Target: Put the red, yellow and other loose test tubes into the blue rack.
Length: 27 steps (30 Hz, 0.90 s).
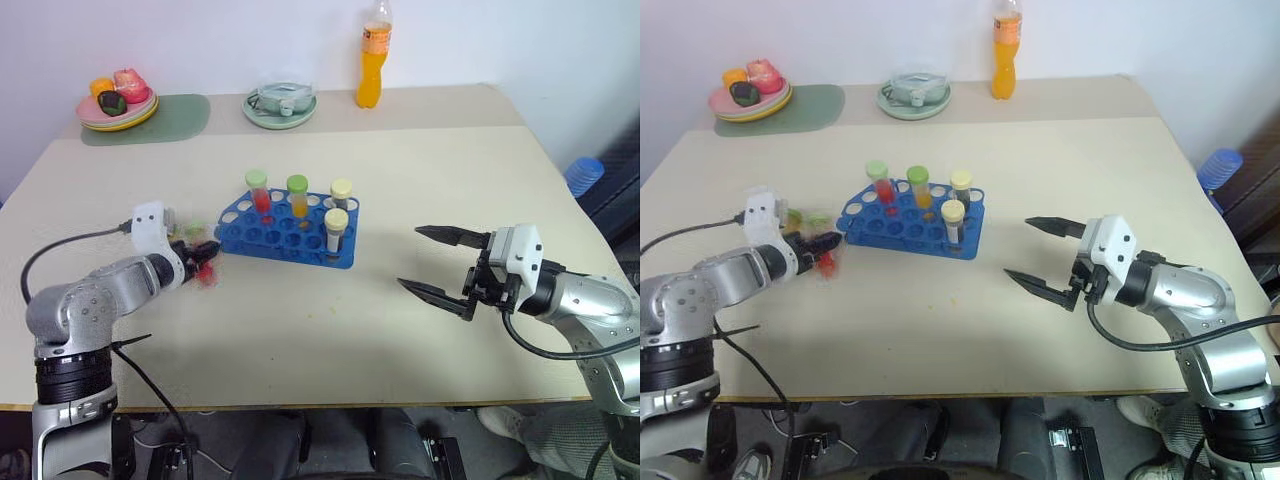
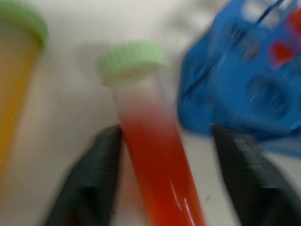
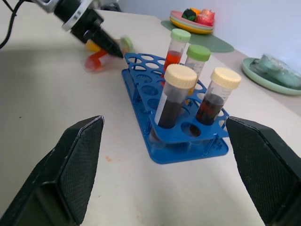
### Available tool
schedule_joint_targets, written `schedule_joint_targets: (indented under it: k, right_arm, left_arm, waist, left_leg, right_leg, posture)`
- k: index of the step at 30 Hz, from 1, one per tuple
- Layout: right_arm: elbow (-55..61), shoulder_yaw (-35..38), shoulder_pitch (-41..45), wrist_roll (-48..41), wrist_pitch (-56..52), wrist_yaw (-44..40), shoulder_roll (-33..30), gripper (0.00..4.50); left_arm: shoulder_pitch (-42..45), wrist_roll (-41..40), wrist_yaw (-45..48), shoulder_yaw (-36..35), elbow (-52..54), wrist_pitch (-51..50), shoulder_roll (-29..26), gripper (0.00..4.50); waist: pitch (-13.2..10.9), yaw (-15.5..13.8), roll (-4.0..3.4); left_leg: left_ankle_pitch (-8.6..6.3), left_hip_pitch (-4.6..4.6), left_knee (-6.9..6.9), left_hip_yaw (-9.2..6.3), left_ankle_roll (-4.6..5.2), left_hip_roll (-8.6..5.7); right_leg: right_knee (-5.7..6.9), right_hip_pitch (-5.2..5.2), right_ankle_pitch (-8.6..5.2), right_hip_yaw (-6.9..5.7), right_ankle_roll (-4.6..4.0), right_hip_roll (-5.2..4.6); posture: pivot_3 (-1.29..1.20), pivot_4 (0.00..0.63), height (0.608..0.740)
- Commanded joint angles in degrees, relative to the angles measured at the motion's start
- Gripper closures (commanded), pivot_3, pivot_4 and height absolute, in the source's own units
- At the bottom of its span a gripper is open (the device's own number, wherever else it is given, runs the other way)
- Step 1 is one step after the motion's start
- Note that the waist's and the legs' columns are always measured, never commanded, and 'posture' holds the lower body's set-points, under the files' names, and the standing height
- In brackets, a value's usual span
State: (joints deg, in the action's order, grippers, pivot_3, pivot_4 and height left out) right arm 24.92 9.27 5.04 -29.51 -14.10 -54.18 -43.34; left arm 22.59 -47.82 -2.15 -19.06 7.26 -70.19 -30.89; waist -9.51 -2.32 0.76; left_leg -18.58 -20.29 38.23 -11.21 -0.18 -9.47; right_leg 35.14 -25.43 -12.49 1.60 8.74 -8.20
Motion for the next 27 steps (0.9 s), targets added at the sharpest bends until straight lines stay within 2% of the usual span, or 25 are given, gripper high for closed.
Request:
schedule_joint_targets:
  k: [1,4,6,11,13,17,21,27]
  right_arm:
    - [1.16,0.57,0.45,-0.03,1.09,0.3,0.44,0.27]
    - [0.74,0.11,0.82,0.07,1.19,0.21,0.61,0.27]
    - [0.3,-0.4,1.31,0.05,1.27,0.02,0.83,0.27]
    - [-0.99,-1.8,2.61,0.27,1.81,-0.56,1.45,0.27]
    - [-1.66,-2.49,3.36,0.38,2.02,-0.86,1.78,0.27]
    - [-2.32,-3.0,3.95,0.46,2.23,-1.19,2.21,0.27]
    - [-2.34,-3.26,4.03,0.67,2.4,-1.05,2.46,0.27]
    - [-0.88,-2.33,2.09,0.71,2.39,-0.14,2.61,0.27]
  left_arm:
    - [2.64,-0.32,0.57,-2.31,1.32,-2.7,-0.82,0.04]
    - [6.12,-1.69,2.21,-4.23,0.26,-6.82,-2.64,0.04]
    - [9.27,-1.92,5.11,-4.66,-1.6,-8.98,-5.94,0.04]
    - [14.19,-0.3,15.59,-0.2,-7.43,-11.24,-16.39,0.04]
    - [15.17,3.3,20.76,4.86,-8.5,-7.98,-22.64,0.04]
    - [20.33,10.75,27.26,16.0,-17.86,-6.16,-28.83,0.04]
    - [26.99,18.72,31.3,23.95,-28.87,-2.85,-28.74,0.04]
    - [36.97,28.88,33.09,30.09,-44.65,1.99,-23.27,0.04]
  waist:
    - [0.0,0.0,0.0]
    - [-0.01,0.0,0.02]
    - [0.0,0.04,0.01]
    - [-0.01,0.31,0.02]
    - [0.0,0.31,-0.01]
    - [-0.01,0.12,-0.01]
    - [-0.01,0.11,0.01]
    - [-0.02,0.19,0.03]
  left_leg:
    - [0.0,0.01,0.0,0.0,0.0,0.01]
    - [0.0,-0.01,0.01,-0.01,-0.01,0.01]
    - [0.0,0.0,0.01,0.0,-0.01,0.01]
    - [-0.07,0.03,0.0,0.01,-0.14,0.15]
    - [-0.09,0.04,-0.03,0.01,-0.16,0.19]
    - [-0.1,0.03,-0.03,0.02,-0.2,0.26]
    - [-0.09,0.03,-0.01,-0.01,-0.2,0.26]
    - [-0.09,-0.04,0.0,-0.03,-0.21,0.27]
  right_leg:
    - [0.0,0.0,0.0,0.0,-0.01,0.0]
    - [0.0,0.0,0.01,0.0,-0.01,0.01]
    - [0.0,0.0,0.01,0.0,-0.01,0.01]
    - [0.0,-0.04,0.04,0.0,-0.07,0.19]
    - [-0.02,-0.05,0.04,0.0,-0.08,0.23]
    - [-0.05,-0.07,0.08,0.0,-0.16,0.33]
    - [-0.04,-0.03,0.09,0.0,-0.15,0.35]
    - [-0.05,-0.08,0.09,-0.01,-0.15,0.41]
  posture:
    - [0.0,0.15,0.74]
    - [0.0,0.15,0.74]
    - [0.0,0.15,0.74]
    - [0.0,0.15,0.74]
    - [0.0,0.15,0.74]
    - [0.0,0.15,0.74]
    - [0.0,0.15,0.74]
    - [0.0,0.15,0.74]
